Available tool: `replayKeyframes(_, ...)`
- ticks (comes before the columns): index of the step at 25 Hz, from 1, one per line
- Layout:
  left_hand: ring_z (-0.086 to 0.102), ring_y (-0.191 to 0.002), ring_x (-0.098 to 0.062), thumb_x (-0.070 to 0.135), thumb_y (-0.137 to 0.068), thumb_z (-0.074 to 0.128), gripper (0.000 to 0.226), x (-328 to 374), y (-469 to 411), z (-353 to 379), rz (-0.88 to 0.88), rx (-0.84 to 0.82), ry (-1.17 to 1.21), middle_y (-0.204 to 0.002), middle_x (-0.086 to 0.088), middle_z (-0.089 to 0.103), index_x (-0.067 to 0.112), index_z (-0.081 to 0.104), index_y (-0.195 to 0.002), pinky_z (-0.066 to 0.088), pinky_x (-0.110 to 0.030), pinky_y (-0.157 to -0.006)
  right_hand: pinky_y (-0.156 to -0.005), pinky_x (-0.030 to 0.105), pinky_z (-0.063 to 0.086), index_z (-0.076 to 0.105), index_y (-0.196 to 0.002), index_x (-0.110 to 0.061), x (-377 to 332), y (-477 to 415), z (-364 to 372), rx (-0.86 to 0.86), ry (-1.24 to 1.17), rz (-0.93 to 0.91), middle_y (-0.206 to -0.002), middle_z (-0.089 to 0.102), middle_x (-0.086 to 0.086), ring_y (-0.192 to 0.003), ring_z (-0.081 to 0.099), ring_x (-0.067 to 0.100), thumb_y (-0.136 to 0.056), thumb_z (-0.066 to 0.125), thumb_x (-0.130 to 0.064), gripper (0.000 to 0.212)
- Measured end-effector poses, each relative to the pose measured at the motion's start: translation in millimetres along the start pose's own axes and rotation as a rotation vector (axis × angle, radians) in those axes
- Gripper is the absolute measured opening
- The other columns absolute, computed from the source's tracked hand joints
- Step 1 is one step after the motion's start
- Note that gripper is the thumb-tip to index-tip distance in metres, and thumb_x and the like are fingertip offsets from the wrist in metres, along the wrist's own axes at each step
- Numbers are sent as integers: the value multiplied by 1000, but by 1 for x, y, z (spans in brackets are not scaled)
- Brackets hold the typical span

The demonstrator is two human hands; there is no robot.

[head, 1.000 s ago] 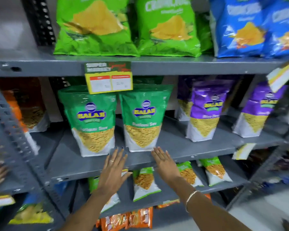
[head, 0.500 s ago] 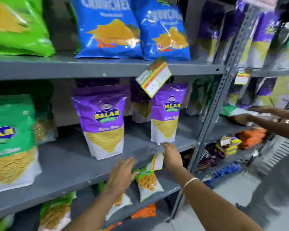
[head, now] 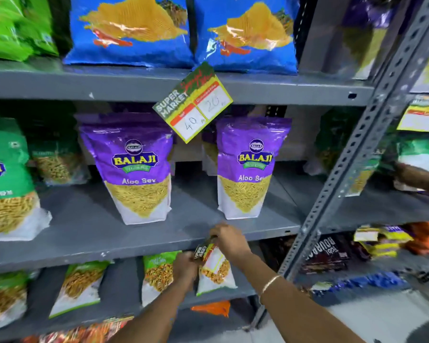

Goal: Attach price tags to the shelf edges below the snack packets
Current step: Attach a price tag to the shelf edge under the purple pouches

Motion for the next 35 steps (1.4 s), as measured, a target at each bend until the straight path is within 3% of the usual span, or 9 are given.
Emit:
replayKeyframes(4, 62, -90, -39, 21, -86, 58, 21, 34, 2, -7, 297, 109, -417, -88, -23, 69, 10, 55, -68, 46, -42, -67, -74, 36, 47, 62, -87, -6, 47, 20, -11, 153, -67, 198, -102, 61, 17, -100, 57, 32, -86, 58, -10, 6)
replayKeyframes(12, 64, -100, -36, 24, -89, 56, 19, 50, -14, -3, 296, 146, -761, -102, -16, 70, 6, 62, -91, 52, -40, -78, -79, 37, 41, 61, -90, -4, 39, 7, -7, 217, 144, 188, -101, 63, 14, -103, 52, 29, -83, 50, 5, 16)
replayKeyframes(16, 64, -102, -35, 38, -86, 59, 32, 56, -16, -5, 339, 170, -897, -106, -14, 69, 10, 58, -101, 52, -40, -78, -78, 37, 46, 59, -93, -9, 36, 11, -9, 294, 205, 141, -98, 61, 10, -98, 55, 29, -78, 67, -5, 17)
replayKeyframes(18, 63, -104, -31, 47, -84, 58, 40, 62, -18, -10, 436, 245, -941, -105, -10, 69, 14, 53, -107, 52, -38, -79, -81, 40, 45, 52, -103, -10, 35, 8, -9, 283, 168, 80, -106, 55, 10, -102, 49, 30, -77, 72, -20, 34)
replayKeyframes(21, 48, -119, -25, 41, -84, 57, 42, 68, -23, -2, 679, 202, -1065, -121, -4, 57, 17, 50, -117, 38, -37, -102, -87, 42, 45, 51, -112, -8, 28, -6, -7, 175, 131, -27, -117, 54, 12, -111, 48, 31, -78, 70, -15, 40)
replayKeyframes(24, 44, -122, -21, 21, -89, 49, 27, 70, -24, 4, 731, 150, -1025, -127, -1, 56, 16, 59, -114, 29, -33, -110, -67, 35, 51, 64, -79, -4, 14, -7, -10, 187, 169, -85, -85, 66, 14, -83, 63, 31, -63, 75, 0, 20)
replayKeyframes(27, 44, -120, -21, 13, -86, 49, 23, 67, -21, 1, 743, 174, -910, -121, -1, 59, 13, 67, -100, 32, -30, -106, -38, 21, 42, 56, -47, -12, 11, -1, -10, 199, 177, -83, -49, 58, 4, -46, 57, 21, -32, 85, 6, 38)
replayKeyframes(29, 41, -121, -19, 15, -86, 53, 19, 64, -19, 1, 731, 165, -893, -120, 1, 58, 13, 69, -96, 32, -29, -106, -38, 18, 41, 56, -44, -14, 13, 1, -7, 209, 200, -97, -47, 59, 2, -44, 57, 20, -31, 87, 4, 38)
replayKeyframes(35, 41, -120, -19, 16, -87, 52, 20, 66, -20, -1, 646, 202, -886, -120, 1, 55, 12, 67, -99, 32, -29, -105, -58, 36, 47, 62, -66, 3, 21, -7, -4, 196, 86, 0, -75, 65, 21, -75, 60, 33, -69, 64, 10, 8)
Point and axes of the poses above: each hand's wrist, its own y-axis away from the middle knuckle, its own z-axis out of the palm, x = y × z, the point moved 5 cm from there along -y, towards the middle knuckle
